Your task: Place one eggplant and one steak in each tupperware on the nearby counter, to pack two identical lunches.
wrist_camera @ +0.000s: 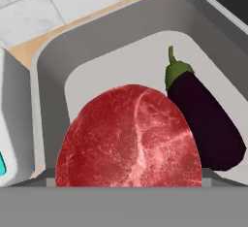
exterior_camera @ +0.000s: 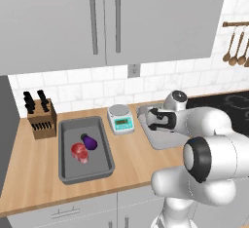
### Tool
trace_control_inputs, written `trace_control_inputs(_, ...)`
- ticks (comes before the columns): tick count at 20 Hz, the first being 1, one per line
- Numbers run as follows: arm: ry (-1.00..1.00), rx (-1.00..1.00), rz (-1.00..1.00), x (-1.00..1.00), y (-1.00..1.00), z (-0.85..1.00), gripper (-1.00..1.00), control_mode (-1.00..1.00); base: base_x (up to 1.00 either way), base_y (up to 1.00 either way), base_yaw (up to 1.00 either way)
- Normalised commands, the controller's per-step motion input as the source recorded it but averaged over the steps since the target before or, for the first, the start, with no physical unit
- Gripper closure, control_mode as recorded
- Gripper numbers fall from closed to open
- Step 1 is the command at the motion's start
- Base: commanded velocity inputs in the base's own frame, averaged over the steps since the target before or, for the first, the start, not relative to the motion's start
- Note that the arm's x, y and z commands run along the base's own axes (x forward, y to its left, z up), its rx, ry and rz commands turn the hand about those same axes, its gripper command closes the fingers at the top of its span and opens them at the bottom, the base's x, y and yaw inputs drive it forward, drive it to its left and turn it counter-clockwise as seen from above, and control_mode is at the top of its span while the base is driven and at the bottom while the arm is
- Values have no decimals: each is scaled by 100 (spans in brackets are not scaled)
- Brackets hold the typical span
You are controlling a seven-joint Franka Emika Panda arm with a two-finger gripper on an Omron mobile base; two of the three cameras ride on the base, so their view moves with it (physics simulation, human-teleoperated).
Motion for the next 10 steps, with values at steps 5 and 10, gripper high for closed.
trace_control_inputs(5,3,0,0,32,-11,-22,100,-100,0,0,0)
trace_control_inputs(10,1,0,0,37,-2,-26,-100,-100,0,0,0)
